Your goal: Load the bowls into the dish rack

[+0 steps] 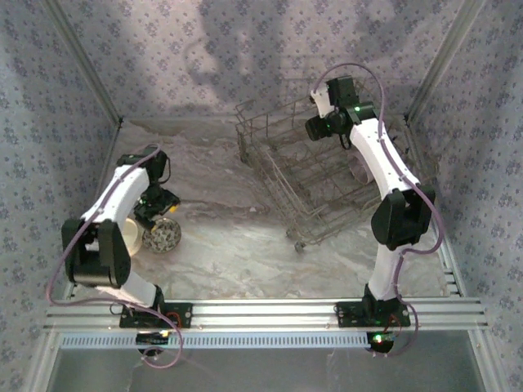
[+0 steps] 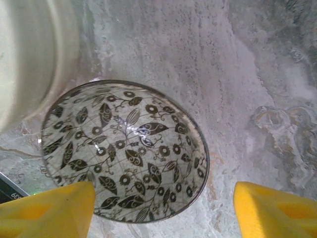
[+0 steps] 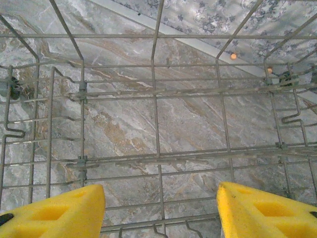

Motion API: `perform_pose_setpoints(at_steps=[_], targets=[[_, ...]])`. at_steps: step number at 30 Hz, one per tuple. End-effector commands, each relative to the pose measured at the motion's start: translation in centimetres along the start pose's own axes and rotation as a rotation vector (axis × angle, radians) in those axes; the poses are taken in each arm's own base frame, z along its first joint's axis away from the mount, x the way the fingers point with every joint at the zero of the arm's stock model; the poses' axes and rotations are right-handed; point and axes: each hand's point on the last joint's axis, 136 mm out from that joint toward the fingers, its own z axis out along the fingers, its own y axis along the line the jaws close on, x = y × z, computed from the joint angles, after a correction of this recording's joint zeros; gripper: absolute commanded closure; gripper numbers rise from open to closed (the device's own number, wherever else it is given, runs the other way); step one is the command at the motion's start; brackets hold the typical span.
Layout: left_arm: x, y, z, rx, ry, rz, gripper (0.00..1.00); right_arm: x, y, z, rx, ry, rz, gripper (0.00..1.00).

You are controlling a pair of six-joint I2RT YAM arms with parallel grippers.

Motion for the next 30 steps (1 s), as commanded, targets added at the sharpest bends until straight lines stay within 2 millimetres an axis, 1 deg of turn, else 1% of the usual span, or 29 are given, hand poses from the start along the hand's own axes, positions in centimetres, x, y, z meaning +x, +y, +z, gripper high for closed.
perform_pose_setpoints(at_steps=[1,9,15,21,26,28,30], targets=[[0.0,0.1,0.5,-0.08,0.018,-0.015,0.26,-0.2,-0.3,-0.7,0.011,-0.013,0.014,0.37],[-0.4,-1.1,2.9,-0.109,0.037,-0.023,0.28,0.3,-0.8,-0.9,0.028,0.004,0.01,0.37],[0.1,-1.0,4.6,-0.137,0.075,0.002,0.37,0.5,-0.7,-0.8,0.027,0.014,0.003,0.37],[0.8,-0.8,6.0,-0.142,0.106,0.022,0.41,0.7,-0.6,-0.9,0.023,0.023,0.002,0.37],[1.1,-0.9,6.7,-0.138,0.12,0.038,0.46,0.8,-0.4,-1.0,0.02,0.03,-0.003,0.37],[1.1,-0.9,6.7,-0.138,0.122,0.045,0.5,0.8,-0.2,-1.1,0.02,0.031,-0.006,0.37],[1.2,-0.8,6.8,-0.139,0.125,0.055,0.57,0.8,-0.2,-1.2,0.021,0.032,-0.007,0.37]])
